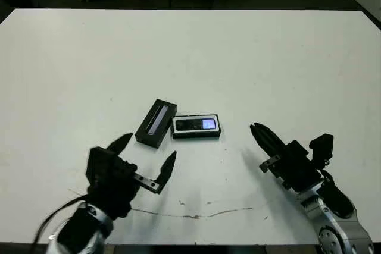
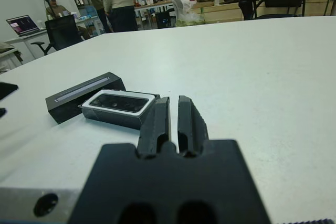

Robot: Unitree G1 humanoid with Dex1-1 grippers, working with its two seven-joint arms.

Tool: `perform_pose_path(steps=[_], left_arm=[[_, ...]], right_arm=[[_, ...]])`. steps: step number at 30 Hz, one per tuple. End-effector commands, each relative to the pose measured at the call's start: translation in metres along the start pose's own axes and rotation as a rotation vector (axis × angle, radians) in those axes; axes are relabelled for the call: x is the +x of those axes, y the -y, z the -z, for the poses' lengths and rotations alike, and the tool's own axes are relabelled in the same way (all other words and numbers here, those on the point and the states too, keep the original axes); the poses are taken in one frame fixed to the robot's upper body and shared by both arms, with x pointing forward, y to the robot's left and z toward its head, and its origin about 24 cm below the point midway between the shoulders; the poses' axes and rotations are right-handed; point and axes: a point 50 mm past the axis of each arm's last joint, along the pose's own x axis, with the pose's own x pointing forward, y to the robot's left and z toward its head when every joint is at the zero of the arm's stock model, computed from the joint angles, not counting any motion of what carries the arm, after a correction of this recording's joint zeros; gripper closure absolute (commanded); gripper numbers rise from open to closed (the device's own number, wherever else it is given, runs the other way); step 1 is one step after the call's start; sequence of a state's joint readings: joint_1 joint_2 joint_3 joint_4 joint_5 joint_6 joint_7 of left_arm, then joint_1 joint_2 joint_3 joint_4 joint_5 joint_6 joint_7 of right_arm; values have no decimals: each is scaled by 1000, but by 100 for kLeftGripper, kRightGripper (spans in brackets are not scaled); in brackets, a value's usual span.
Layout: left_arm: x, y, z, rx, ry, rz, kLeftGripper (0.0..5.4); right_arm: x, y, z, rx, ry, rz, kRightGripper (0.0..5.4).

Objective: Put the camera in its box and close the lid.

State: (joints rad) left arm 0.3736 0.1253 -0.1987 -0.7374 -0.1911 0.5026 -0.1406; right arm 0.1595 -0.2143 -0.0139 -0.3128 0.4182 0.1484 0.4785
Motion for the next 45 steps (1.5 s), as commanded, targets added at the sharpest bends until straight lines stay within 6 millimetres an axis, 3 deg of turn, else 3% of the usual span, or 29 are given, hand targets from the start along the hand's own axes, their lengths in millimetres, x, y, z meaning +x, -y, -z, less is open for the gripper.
perform_pose_path(steps=[1, 20, 45], left_arm=[[3, 3, 11, -59, -24, -44, 3], [7, -2, 13, 22, 1, -173, 3], [23, -26, 7, 235, -111, -111, 3]], right_arm=[[-3, 1, 5, 5, -22, 14, 540], [-3, 1, 7, 3, -22, -7, 540], [-2, -1, 8, 11, -12, -19, 540]])
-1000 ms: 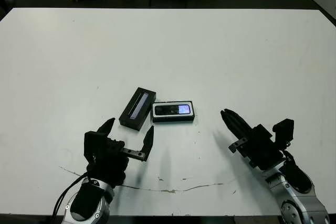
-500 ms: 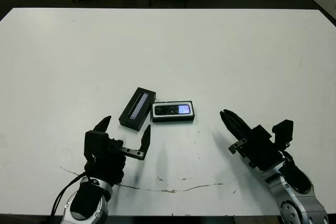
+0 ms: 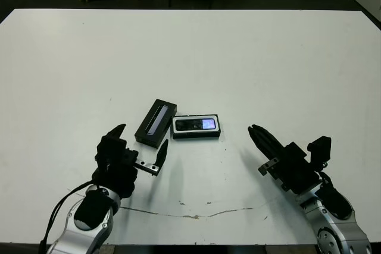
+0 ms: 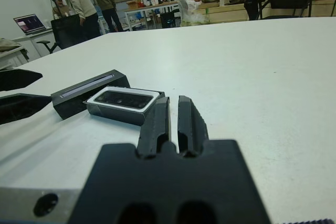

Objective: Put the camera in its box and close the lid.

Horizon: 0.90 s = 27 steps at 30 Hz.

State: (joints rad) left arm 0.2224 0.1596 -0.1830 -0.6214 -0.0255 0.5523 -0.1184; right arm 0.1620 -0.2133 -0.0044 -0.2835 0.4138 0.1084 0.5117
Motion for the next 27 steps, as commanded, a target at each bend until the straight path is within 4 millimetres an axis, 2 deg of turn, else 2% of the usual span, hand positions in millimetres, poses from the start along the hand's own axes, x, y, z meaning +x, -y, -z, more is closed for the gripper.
perform_pose_path(steps=[1, 21, 27], left_arm=[[1, -2, 8, 41, -60, -5, 3], [5, 2, 13, 5, -98, 25, 3], [8, 1, 13, 41, -105, 28, 3]], right_arm=[[-2, 0, 4, 15, -16, 10, 540], [-3, 0, 5, 14, -23, 12, 540], [-2, 0, 6, 11, -15, 1, 540]])
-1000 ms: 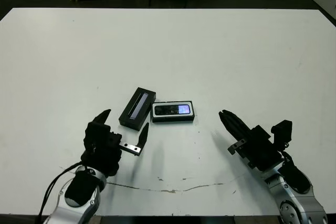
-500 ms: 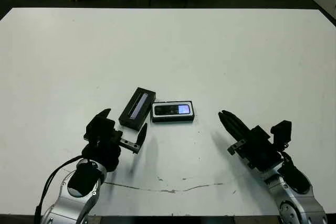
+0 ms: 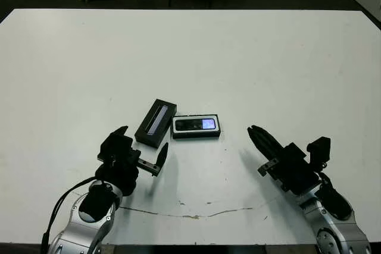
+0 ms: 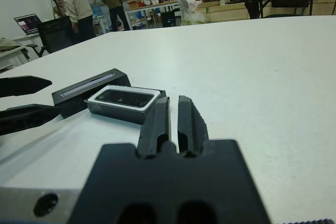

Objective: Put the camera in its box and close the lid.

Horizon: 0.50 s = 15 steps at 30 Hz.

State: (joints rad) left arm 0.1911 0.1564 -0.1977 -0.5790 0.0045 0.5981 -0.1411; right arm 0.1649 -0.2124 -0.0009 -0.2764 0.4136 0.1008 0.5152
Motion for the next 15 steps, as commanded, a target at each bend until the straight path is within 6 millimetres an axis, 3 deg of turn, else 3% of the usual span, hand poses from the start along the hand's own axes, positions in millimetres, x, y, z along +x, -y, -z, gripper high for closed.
perform_pose_path(steps=[1, 15], left_arm=[[2, 0, 7, 21, -45, 6, 3], [11, 1, 10, -17, -67, 9, 3]], right_arm=[[-2, 1, 5, 6, -15, 6, 540], [-2, 0, 5, 18, -29, 14, 540]])
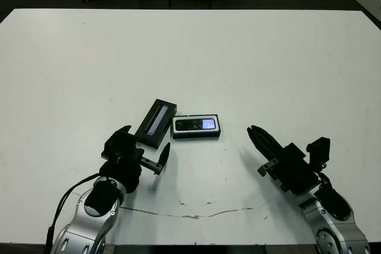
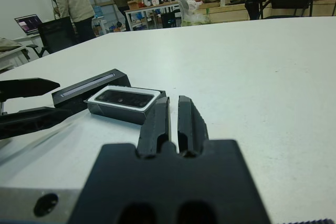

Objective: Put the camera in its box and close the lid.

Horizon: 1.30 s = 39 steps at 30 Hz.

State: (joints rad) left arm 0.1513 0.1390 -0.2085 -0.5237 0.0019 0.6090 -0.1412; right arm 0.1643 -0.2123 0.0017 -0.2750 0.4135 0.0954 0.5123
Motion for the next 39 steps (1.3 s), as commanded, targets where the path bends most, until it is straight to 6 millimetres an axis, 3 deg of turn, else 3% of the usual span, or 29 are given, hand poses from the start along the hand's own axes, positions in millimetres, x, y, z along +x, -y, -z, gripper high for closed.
perform_pose_path(steps=[1, 13, 39], left_arm=[[2, -2, 7, -7, -48, -5, 3], [8, -6, 13, -148, -64, 12, 3], [17, -10, 24, -251, -86, -85, 3]], right_arm=[[-3, 1, 4, 15, -33, 13, 540], [-3, 1, 7, 19, -25, 14, 540], [-4, 3, 7, 16, -27, 18, 540]])
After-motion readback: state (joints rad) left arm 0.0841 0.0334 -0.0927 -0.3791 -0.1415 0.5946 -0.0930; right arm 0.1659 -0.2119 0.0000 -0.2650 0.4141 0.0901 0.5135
